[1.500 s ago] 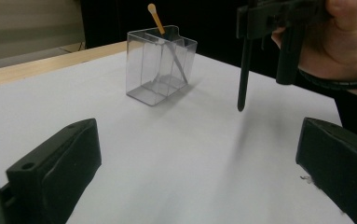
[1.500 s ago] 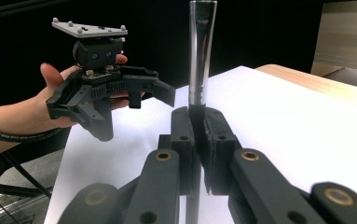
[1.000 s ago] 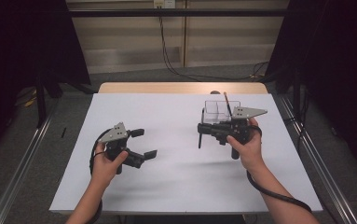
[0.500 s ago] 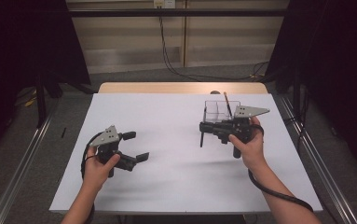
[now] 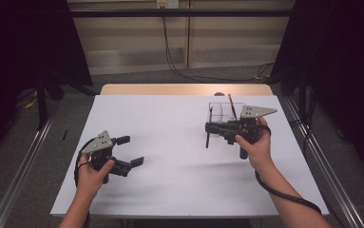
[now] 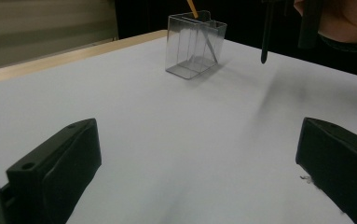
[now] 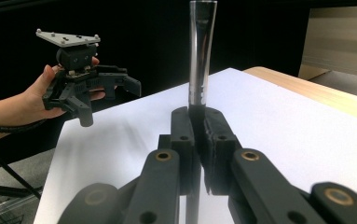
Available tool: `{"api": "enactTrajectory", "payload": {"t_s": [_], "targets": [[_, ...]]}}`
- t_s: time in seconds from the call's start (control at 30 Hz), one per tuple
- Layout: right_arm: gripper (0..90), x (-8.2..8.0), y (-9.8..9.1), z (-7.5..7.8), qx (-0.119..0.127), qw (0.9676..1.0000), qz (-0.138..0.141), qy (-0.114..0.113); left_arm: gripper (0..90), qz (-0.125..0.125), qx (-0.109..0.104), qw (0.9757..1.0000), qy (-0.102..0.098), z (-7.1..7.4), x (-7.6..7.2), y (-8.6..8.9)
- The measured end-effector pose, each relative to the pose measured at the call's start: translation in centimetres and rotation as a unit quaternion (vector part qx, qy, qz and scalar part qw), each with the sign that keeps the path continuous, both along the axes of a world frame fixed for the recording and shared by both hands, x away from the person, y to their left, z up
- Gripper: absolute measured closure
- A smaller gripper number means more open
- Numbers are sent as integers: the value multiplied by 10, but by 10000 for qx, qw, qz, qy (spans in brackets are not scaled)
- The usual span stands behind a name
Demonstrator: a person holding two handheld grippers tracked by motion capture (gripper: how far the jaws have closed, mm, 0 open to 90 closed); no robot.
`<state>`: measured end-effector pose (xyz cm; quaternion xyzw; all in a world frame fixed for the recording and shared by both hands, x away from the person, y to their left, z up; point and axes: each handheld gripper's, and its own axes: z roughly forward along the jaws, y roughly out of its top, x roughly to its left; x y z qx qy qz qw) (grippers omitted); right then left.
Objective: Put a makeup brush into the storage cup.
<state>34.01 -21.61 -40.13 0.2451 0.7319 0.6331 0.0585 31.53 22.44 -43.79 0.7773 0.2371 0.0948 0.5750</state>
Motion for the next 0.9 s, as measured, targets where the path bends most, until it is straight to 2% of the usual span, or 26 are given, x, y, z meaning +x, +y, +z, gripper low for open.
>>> {"api": "enactTrajectory", "payload": {"t_s": [0.1,0.27,0.9], "targets": [[841,1,-2,1,11,10000,-26,-3,0,69,45,10000,-52,0,-2,4],[841,2,-4,1,-3,10000,-39,-4,0,156,-6,9999,2,-2,-6,13],[841,6,-9,2,-91,9999,-68,-5,0,357,105,9993,-43,-5,-12,29]]}}
